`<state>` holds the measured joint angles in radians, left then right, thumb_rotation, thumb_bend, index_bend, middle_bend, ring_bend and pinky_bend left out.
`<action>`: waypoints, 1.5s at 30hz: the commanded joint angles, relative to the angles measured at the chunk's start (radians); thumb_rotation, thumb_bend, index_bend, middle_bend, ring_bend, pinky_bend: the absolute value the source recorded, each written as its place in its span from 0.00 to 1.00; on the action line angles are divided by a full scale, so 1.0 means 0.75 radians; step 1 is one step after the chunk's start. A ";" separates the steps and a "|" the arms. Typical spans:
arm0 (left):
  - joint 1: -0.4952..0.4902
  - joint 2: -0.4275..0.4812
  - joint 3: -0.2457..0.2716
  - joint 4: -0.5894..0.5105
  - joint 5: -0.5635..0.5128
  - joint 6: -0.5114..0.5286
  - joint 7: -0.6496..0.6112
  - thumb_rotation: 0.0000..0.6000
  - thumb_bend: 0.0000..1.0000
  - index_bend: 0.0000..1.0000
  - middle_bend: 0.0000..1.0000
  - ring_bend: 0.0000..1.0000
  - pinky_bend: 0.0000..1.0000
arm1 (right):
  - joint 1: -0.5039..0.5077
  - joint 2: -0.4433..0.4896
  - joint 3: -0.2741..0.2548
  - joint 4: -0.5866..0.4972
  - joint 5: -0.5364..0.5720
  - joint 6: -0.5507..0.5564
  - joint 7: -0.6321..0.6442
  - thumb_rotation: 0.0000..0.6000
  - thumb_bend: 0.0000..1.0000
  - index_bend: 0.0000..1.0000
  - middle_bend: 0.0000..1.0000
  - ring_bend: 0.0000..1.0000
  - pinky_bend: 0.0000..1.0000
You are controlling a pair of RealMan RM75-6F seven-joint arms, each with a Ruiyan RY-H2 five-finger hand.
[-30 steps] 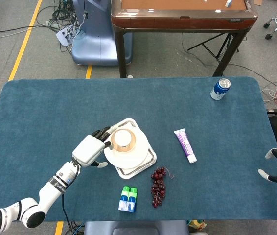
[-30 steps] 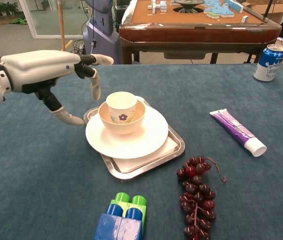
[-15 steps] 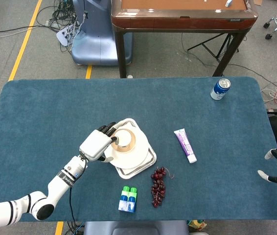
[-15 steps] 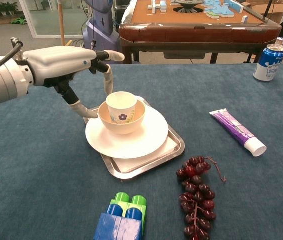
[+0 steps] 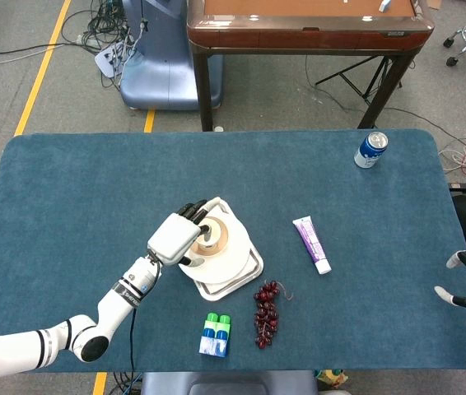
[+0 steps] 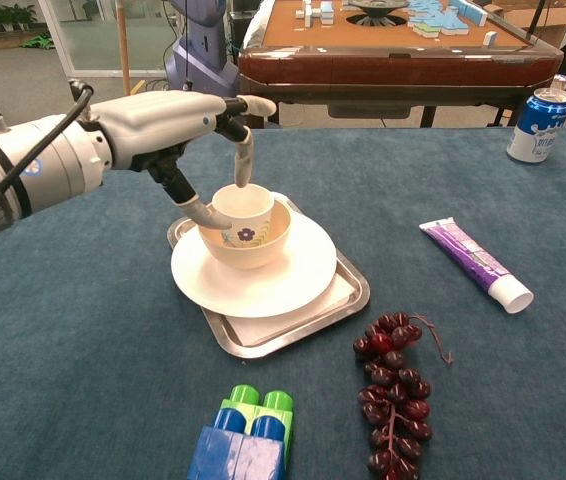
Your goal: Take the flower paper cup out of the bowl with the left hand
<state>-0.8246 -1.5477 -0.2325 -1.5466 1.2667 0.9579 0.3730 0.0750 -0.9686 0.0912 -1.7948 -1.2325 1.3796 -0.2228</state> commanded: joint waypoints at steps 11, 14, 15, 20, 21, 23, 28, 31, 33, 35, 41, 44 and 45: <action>-0.055 -0.074 0.015 0.124 -0.031 -0.032 0.007 1.00 0.11 0.52 0.00 0.00 0.12 | -0.004 0.014 0.001 -0.009 0.002 0.001 0.026 1.00 0.15 0.49 0.44 0.33 0.41; -0.065 -0.089 0.015 0.150 -0.041 -0.033 0.013 1.00 0.11 0.52 0.00 0.00 0.12 | -0.004 0.016 0.000 -0.009 0.001 -0.001 0.032 1.00 0.15 0.49 0.44 0.33 0.41; -0.067 -0.093 0.015 0.157 -0.042 -0.032 0.015 1.00 0.11 0.52 0.00 0.00 0.12 | -0.004 0.016 0.000 -0.009 0.000 -0.001 0.032 1.00 0.15 0.49 0.44 0.33 0.41; -0.078 -0.117 0.019 0.203 -0.060 -0.029 0.038 1.00 0.11 0.52 0.00 0.00 0.12 | -0.004 0.016 -0.002 -0.007 -0.001 -0.001 0.034 1.00 0.15 0.49 0.44 0.33 0.41; -0.080 -0.119 0.019 0.210 -0.064 -0.029 0.041 1.00 0.11 0.52 0.00 0.00 0.12 | -0.004 0.016 -0.002 -0.006 -0.002 -0.001 0.035 1.00 0.15 0.49 0.44 0.33 0.41; -0.082 -0.124 0.020 0.225 -0.076 -0.031 0.047 1.00 0.11 0.52 0.00 0.00 0.12 | -0.004 0.016 -0.002 -0.004 -0.002 0.000 0.037 1.00 0.15 0.49 0.44 0.33 0.41; -0.090 -0.129 0.019 0.243 -0.120 -0.046 0.072 1.00 0.14 0.53 0.00 0.00 0.12 | -0.001 0.017 0.000 -0.002 0.003 -0.005 0.039 1.00 0.15 0.49 0.44 0.33 0.41; -0.097 -0.131 0.022 0.245 -0.140 -0.055 0.094 1.00 0.17 0.53 0.00 0.00 0.12 | -0.001 0.017 -0.001 -0.002 0.003 -0.007 0.038 1.00 0.15 0.49 0.44 0.33 0.41; -0.100 -0.132 0.024 0.244 -0.154 -0.060 0.105 1.00 0.19 0.53 0.00 0.00 0.12 | -0.001 0.018 -0.003 -0.003 0.001 -0.008 0.040 1.00 0.15 0.49 0.44 0.33 0.41; -0.103 -0.131 0.025 0.239 -0.170 -0.067 0.113 1.00 0.20 0.53 0.00 0.00 0.12 | -0.002 0.020 -0.003 -0.003 0.001 -0.008 0.043 1.00 0.15 0.49 0.44 0.33 0.41; -0.112 -0.124 0.032 0.226 -0.207 -0.081 0.141 1.00 0.25 0.53 0.00 0.00 0.12 | -0.002 0.024 -0.003 -0.001 0.002 -0.010 0.054 1.00 0.15 0.49 0.44 0.33 0.41; -0.115 -0.123 0.037 0.220 -0.217 -0.083 0.147 1.00 0.28 0.53 0.00 0.00 0.12 | -0.002 0.024 -0.003 0.000 0.003 -0.012 0.057 1.00 0.15 0.49 0.44 0.33 0.41; -0.115 -0.123 0.039 0.219 -0.219 -0.083 0.147 1.00 0.29 0.53 0.00 0.00 0.12 | -0.002 0.024 -0.003 0.001 0.003 -0.012 0.057 1.00 0.15 0.49 0.44 0.33 0.41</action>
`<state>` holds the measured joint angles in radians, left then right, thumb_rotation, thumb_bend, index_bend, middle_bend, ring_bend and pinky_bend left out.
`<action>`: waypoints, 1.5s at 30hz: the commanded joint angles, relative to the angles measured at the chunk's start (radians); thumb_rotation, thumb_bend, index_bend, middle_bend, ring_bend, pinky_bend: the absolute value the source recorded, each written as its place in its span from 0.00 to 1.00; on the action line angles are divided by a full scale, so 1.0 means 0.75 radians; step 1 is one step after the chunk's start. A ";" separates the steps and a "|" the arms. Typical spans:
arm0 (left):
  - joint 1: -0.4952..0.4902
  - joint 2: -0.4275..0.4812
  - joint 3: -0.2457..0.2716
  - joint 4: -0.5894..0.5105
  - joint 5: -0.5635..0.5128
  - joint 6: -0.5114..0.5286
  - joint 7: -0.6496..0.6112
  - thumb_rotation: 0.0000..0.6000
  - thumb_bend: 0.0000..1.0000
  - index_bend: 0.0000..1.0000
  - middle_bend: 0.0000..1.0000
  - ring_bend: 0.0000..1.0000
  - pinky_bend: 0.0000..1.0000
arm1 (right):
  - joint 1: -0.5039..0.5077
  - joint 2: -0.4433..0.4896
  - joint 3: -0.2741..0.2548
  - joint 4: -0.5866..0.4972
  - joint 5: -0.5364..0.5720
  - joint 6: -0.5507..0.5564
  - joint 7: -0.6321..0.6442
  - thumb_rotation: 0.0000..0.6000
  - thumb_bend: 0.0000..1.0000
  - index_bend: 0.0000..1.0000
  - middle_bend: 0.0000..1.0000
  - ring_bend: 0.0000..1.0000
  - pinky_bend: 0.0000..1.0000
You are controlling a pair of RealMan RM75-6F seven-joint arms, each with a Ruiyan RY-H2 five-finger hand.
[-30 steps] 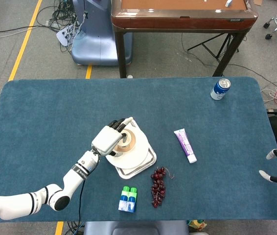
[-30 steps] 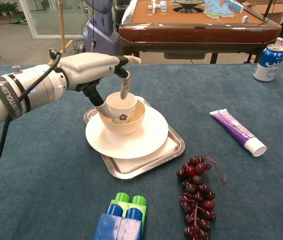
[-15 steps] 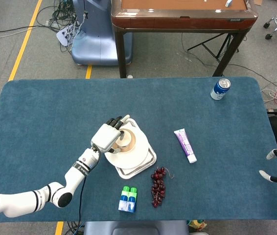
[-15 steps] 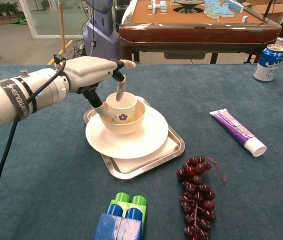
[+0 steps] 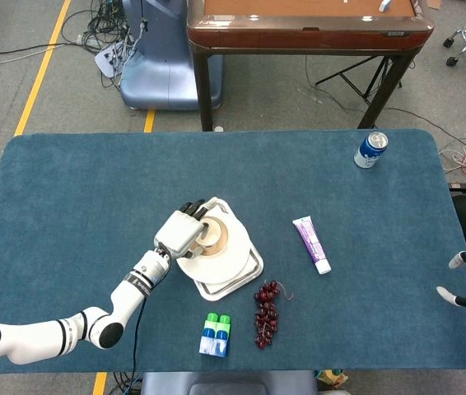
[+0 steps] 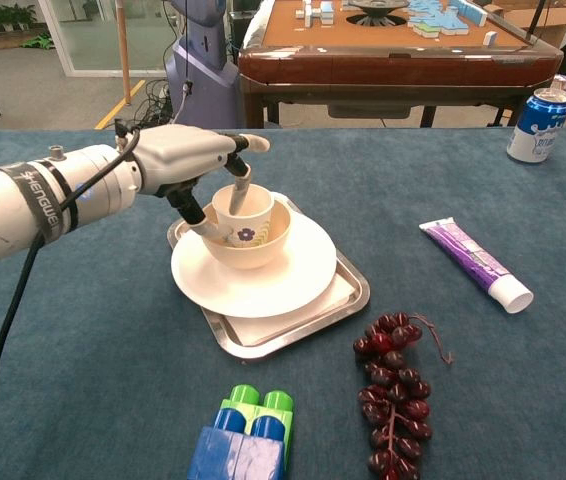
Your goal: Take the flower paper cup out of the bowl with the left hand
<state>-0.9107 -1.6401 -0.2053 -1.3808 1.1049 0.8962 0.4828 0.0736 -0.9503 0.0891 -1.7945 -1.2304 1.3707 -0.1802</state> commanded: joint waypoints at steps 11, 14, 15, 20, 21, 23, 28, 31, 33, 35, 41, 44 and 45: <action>-0.005 0.006 0.010 -0.024 -0.013 0.015 0.003 1.00 0.33 0.59 0.00 0.00 0.12 | 0.001 0.002 -0.001 0.003 0.003 -0.006 0.008 1.00 0.15 0.49 0.44 0.33 0.41; -0.007 0.006 0.015 -0.028 -0.016 0.017 0.009 1.00 0.33 0.60 0.00 0.00 0.12 | 0.002 0.003 0.000 0.001 0.005 -0.008 0.009 1.00 0.15 0.49 0.44 0.33 0.41; -0.007 0.006 0.017 -0.029 -0.017 0.017 0.011 1.00 0.33 0.60 0.00 0.00 0.12 | 0.002 0.003 -0.001 0.002 0.005 -0.008 0.010 1.00 0.15 0.49 0.44 0.33 0.41; -0.011 0.001 0.020 -0.028 -0.027 0.021 0.020 1.00 0.34 0.60 0.00 0.00 0.12 | 0.002 0.005 -0.001 0.003 0.006 -0.010 0.017 1.00 0.15 0.49 0.44 0.33 0.41; -0.011 0.000 0.021 -0.028 -0.028 0.023 0.021 1.00 0.34 0.60 0.00 0.00 0.12 | 0.001 0.005 -0.001 0.003 0.006 -0.010 0.018 1.00 0.15 0.49 0.44 0.33 0.41; -0.010 -0.001 0.021 -0.030 -0.027 0.028 0.018 1.00 0.35 0.60 0.00 0.00 0.12 | 0.001 0.005 0.000 0.005 0.007 -0.010 0.019 1.00 0.15 0.49 0.44 0.33 0.41; -0.008 0.006 0.021 -0.051 -0.025 0.045 0.025 1.00 0.37 0.60 0.00 0.00 0.12 | 0.003 0.001 -0.001 0.007 0.010 -0.011 0.010 1.00 0.15 0.49 0.44 0.33 0.41; -0.005 0.016 0.023 -0.073 -0.020 0.067 0.044 1.00 0.37 0.61 0.00 0.00 0.12 | 0.003 0.002 -0.002 0.003 0.010 -0.011 0.007 1.00 0.15 0.49 0.44 0.33 0.41; -0.001 0.024 0.024 -0.091 -0.022 0.081 0.061 1.00 0.37 0.61 0.00 0.00 0.12 | 0.002 0.000 -0.002 0.004 0.012 -0.009 0.005 1.00 0.15 0.49 0.44 0.33 0.41; 0.001 0.038 0.024 -0.116 -0.028 0.100 0.091 1.00 0.37 0.61 0.00 0.00 0.12 | 0.002 -0.003 0.000 0.006 0.017 -0.006 -0.004 1.00 0.15 0.49 0.44 0.33 0.41; 0.014 0.088 0.014 -0.207 -0.064 0.155 0.167 1.00 0.37 0.61 0.00 0.00 0.12 | 0.004 -0.009 0.002 0.009 0.026 -0.005 -0.015 1.00 0.15 0.49 0.44 0.33 0.41; 0.022 0.114 0.012 -0.244 -0.079 0.184 0.202 1.00 0.37 0.61 0.00 0.00 0.12 | 0.004 -0.010 0.001 0.009 0.027 -0.007 -0.018 1.00 0.15 0.49 0.44 0.33 0.41; 0.026 0.126 0.013 -0.258 -0.084 0.197 0.219 1.00 0.37 0.61 0.00 0.00 0.12 | 0.004 -0.010 0.000 0.008 0.027 -0.007 -0.020 1.00 0.15 0.49 0.44 0.33 0.41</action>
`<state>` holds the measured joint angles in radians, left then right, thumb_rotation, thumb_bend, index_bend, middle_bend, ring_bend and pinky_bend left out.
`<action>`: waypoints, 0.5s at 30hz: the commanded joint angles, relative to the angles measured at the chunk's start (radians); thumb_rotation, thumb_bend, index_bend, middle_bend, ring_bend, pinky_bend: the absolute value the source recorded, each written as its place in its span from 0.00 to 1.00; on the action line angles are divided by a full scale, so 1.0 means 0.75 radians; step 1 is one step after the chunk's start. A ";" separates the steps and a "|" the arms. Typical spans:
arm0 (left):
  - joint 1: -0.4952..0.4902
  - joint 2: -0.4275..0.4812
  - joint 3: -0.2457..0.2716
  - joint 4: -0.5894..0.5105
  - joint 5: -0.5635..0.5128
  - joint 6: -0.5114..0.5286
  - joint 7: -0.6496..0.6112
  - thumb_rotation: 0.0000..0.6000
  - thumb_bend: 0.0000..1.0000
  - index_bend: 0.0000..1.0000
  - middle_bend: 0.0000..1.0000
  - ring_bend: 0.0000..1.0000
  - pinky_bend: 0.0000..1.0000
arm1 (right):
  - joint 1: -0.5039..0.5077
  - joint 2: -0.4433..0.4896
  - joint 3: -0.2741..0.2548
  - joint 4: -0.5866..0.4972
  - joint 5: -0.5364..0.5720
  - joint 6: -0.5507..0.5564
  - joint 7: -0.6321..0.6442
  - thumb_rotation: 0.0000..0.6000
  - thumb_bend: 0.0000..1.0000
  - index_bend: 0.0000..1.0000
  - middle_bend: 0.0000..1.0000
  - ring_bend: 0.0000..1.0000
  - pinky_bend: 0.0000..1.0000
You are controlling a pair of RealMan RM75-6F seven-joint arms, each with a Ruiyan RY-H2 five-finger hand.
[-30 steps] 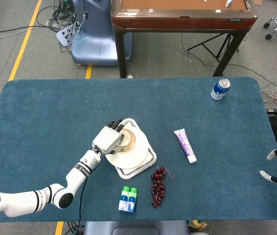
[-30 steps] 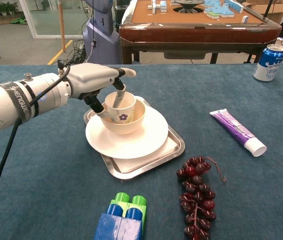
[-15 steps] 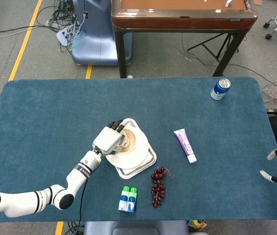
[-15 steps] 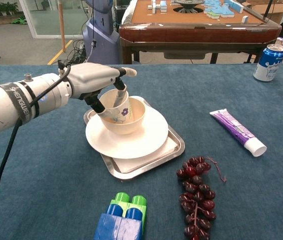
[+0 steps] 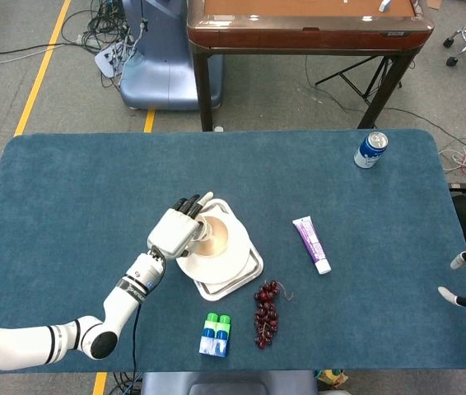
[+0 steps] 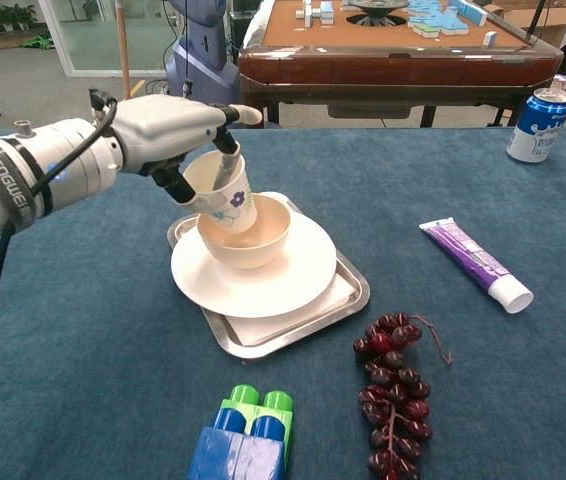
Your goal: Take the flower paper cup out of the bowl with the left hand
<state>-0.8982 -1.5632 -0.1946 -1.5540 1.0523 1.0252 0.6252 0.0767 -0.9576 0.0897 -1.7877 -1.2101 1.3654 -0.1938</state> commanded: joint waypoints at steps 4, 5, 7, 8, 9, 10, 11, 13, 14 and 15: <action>0.028 0.072 0.008 -0.087 -0.018 0.074 0.082 1.00 0.37 0.61 0.00 0.00 0.12 | 0.000 -0.001 -0.001 -0.002 0.000 0.001 -0.005 1.00 0.15 0.49 0.44 0.33 0.41; 0.033 0.085 0.010 -0.100 -0.017 0.085 0.091 1.00 0.37 0.61 0.00 0.00 0.12 | 0.000 -0.002 -0.002 -0.002 0.001 0.001 -0.007 1.00 0.15 0.49 0.44 0.33 0.41; 0.043 0.111 0.013 -0.125 -0.020 0.103 0.107 1.00 0.37 0.61 0.00 0.00 0.12 | 0.001 -0.003 -0.002 -0.002 0.003 -0.001 -0.010 1.00 0.15 0.49 0.44 0.33 0.41; 0.049 0.129 0.012 -0.139 -0.025 0.112 0.114 1.00 0.37 0.61 0.00 0.00 0.12 | 0.002 -0.004 -0.002 -0.002 0.003 -0.002 -0.012 1.00 0.15 0.49 0.44 0.33 0.41; 0.054 0.142 0.012 -0.146 -0.031 0.117 0.117 1.00 0.37 0.61 0.00 0.00 0.12 | 0.002 -0.004 -0.003 -0.002 0.003 -0.003 -0.013 1.00 0.15 0.49 0.44 0.33 0.41; 0.059 0.155 0.011 -0.152 -0.037 0.121 0.118 1.00 0.37 0.61 0.00 0.00 0.12 | 0.002 -0.005 -0.003 -0.002 0.003 -0.003 -0.014 1.00 0.15 0.49 0.44 0.33 0.41; 0.065 0.171 0.012 -0.156 -0.044 0.125 0.118 1.00 0.37 0.61 0.00 0.00 0.12 | 0.003 -0.006 -0.003 -0.001 0.003 -0.003 -0.016 1.00 0.15 0.49 0.44 0.33 0.41; 0.076 0.198 0.017 -0.151 -0.061 0.124 0.118 1.00 0.37 0.61 0.00 0.00 0.12 | 0.003 -0.008 -0.004 0.000 0.005 -0.005 -0.019 1.00 0.15 0.49 0.44 0.33 0.41; 0.080 0.208 0.021 -0.144 -0.071 0.122 0.122 1.00 0.37 0.61 0.00 0.00 0.12 | 0.004 -0.009 -0.004 0.000 0.006 -0.006 -0.021 1.00 0.15 0.49 0.44 0.33 0.41; 0.085 0.217 0.025 -0.137 -0.082 0.120 0.125 1.00 0.37 0.61 0.00 0.00 0.12 | 0.005 -0.010 -0.004 0.001 0.007 -0.007 -0.022 1.00 0.15 0.49 0.44 0.33 0.41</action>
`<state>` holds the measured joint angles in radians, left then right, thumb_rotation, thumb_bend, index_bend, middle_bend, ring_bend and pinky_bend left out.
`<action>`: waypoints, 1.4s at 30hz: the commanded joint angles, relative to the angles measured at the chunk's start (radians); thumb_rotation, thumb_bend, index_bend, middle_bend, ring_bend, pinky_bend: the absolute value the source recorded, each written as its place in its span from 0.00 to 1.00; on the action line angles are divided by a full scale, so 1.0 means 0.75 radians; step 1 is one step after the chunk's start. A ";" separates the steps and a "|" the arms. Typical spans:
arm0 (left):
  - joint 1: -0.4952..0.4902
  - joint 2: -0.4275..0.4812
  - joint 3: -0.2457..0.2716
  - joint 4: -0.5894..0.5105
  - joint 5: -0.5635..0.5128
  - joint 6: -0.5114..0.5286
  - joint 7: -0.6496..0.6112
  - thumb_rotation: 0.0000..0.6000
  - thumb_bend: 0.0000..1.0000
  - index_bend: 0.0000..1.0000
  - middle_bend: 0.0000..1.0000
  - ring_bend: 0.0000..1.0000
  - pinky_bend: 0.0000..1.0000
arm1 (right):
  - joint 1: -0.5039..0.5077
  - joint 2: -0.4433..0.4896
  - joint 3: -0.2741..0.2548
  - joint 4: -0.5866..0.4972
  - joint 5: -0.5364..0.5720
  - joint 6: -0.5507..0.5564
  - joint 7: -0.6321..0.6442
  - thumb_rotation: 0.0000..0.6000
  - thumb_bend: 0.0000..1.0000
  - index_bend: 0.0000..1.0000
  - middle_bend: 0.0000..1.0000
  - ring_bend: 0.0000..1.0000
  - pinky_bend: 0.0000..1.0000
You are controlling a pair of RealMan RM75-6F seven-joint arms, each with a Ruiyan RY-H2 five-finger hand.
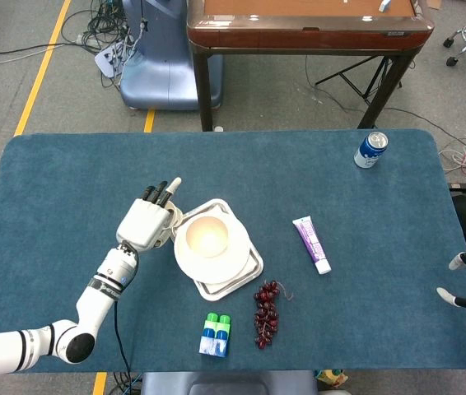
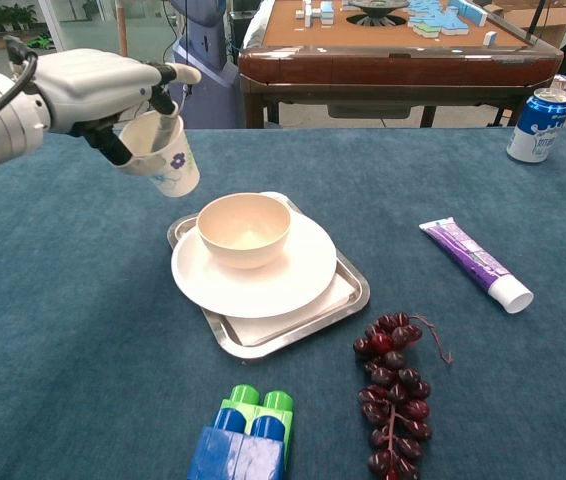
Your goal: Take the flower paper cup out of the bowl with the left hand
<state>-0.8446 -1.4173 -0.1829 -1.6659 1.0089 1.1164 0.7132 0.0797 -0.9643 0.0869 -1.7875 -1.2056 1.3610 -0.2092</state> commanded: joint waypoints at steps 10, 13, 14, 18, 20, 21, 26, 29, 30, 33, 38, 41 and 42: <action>0.058 0.058 0.080 0.144 -0.101 -0.058 0.006 1.00 0.37 0.60 0.00 0.00 0.12 | 0.006 -0.003 -0.003 0.003 0.006 -0.016 0.000 1.00 0.15 0.49 0.44 0.33 0.41; 0.069 0.060 0.095 0.176 -0.109 -0.076 -0.005 1.00 0.37 0.60 0.00 0.00 0.12 | 0.005 -0.002 -0.003 0.002 0.005 -0.016 0.004 1.00 0.15 0.49 0.44 0.33 0.41; 0.071 0.060 0.100 0.184 -0.113 -0.083 -0.010 1.00 0.37 0.60 0.00 0.00 0.12 | 0.005 -0.001 -0.004 0.001 0.004 -0.017 0.005 1.00 0.15 0.49 0.44 0.33 0.41; 0.076 0.053 0.115 0.217 -0.128 -0.112 -0.013 1.00 0.37 0.60 0.00 0.00 0.12 | 0.006 0.001 -0.007 -0.002 0.000 -0.021 0.009 1.00 0.15 0.49 0.44 0.33 0.41; 0.075 0.047 0.121 0.229 -0.135 -0.125 -0.009 1.00 0.37 0.60 0.00 0.00 0.12 | 0.007 0.001 -0.008 -0.002 0.000 -0.024 0.008 1.00 0.15 0.49 0.44 0.33 0.41; 0.075 0.044 0.124 0.233 -0.138 -0.129 -0.007 1.00 0.37 0.60 0.00 0.00 0.12 | 0.008 0.001 -0.008 -0.003 0.000 -0.025 0.008 1.00 0.15 0.49 0.44 0.33 0.41; 0.068 0.036 0.130 0.248 -0.159 -0.154 0.006 1.00 0.37 0.58 0.00 0.00 0.12 | 0.008 0.002 -0.007 -0.003 0.001 -0.025 0.013 1.00 0.15 0.49 0.44 0.33 0.41; 0.065 0.035 0.137 0.251 -0.180 -0.166 0.026 1.00 0.37 0.56 0.00 0.00 0.12 | 0.008 0.004 -0.007 -0.002 0.000 -0.025 0.017 1.00 0.15 0.49 0.44 0.33 0.41; 0.064 0.034 0.138 0.251 -0.186 -0.167 0.031 1.00 0.37 0.55 0.00 0.00 0.12 | 0.007 0.004 -0.007 -0.002 0.000 -0.025 0.018 1.00 0.15 0.49 0.44 0.33 0.41; 0.063 0.030 0.139 0.254 -0.192 -0.166 0.034 1.00 0.37 0.52 0.00 0.00 0.12 | 0.008 0.004 -0.008 -0.002 -0.001 -0.025 0.017 1.00 0.15 0.49 0.44 0.33 0.41; 0.066 0.033 0.144 0.254 -0.180 -0.166 0.023 1.00 0.36 0.45 0.00 0.00 0.12 | 0.009 0.003 -0.009 -0.002 0.000 -0.027 0.015 1.00 0.15 0.49 0.44 0.33 0.41; 0.074 0.046 0.144 0.237 -0.164 -0.157 0.003 1.00 0.36 0.42 0.00 0.00 0.12 | 0.009 0.003 -0.009 -0.002 0.001 -0.027 0.014 1.00 0.15 0.49 0.44 0.33 0.41; 0.077 0.052 0.145 0.228 -0.158 -0.153 -0.001 1.00 0.36 0.41 0.00 0.00 0.12 | 0.009 0.003 -0.009 -0.002 0.001 -0.026 0.015 1.00 0.15 0.49 0.44 0.33 0.41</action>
<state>-0.7890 -1.3817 -0.0747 -1.4909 0.8869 0.9992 0.7160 0.0864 -0.9619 0.0802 -1.7889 -1.2051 1.3413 -0.1982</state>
